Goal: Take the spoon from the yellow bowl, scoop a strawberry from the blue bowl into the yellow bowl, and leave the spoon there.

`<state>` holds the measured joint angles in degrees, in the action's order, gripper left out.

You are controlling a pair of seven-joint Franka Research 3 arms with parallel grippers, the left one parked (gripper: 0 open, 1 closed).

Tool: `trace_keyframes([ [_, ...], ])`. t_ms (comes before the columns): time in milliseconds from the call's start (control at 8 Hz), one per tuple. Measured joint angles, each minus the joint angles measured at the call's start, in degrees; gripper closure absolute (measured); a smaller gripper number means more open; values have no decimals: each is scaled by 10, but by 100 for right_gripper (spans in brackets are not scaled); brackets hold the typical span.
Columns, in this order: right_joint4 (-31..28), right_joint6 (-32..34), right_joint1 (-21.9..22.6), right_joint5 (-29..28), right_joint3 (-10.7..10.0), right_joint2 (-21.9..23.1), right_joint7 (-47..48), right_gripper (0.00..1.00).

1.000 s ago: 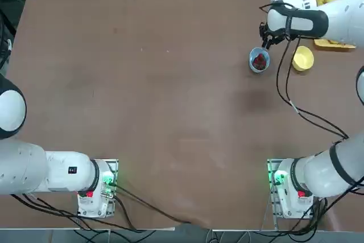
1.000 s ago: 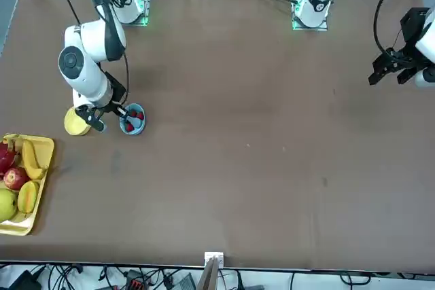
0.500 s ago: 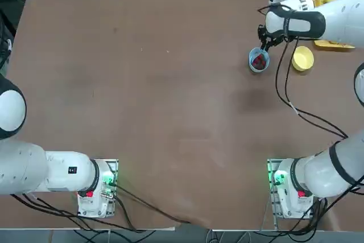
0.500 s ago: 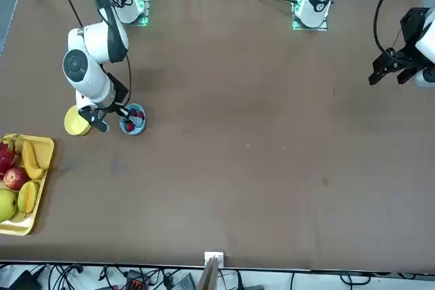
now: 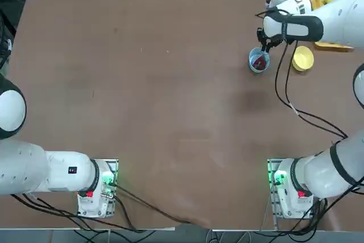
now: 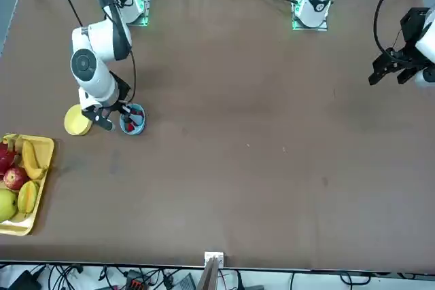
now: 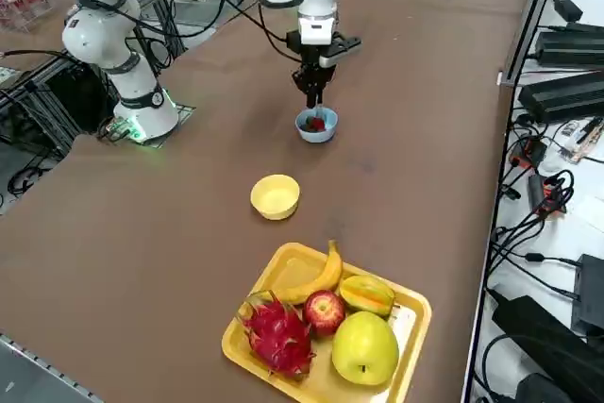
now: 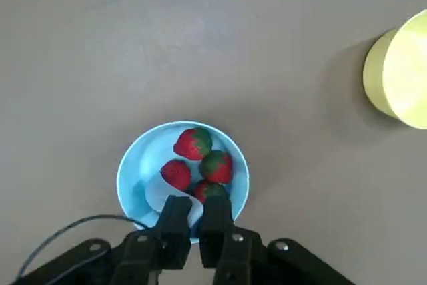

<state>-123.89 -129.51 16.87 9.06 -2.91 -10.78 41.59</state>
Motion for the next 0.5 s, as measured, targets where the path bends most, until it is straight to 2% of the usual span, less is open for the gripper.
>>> trace_keyframes([
  [250, 10, 20, 8, 47, 3, -2, 21, 89],
  [500, 35, 55, 20, 71, 5, -13, 34, 89],
])
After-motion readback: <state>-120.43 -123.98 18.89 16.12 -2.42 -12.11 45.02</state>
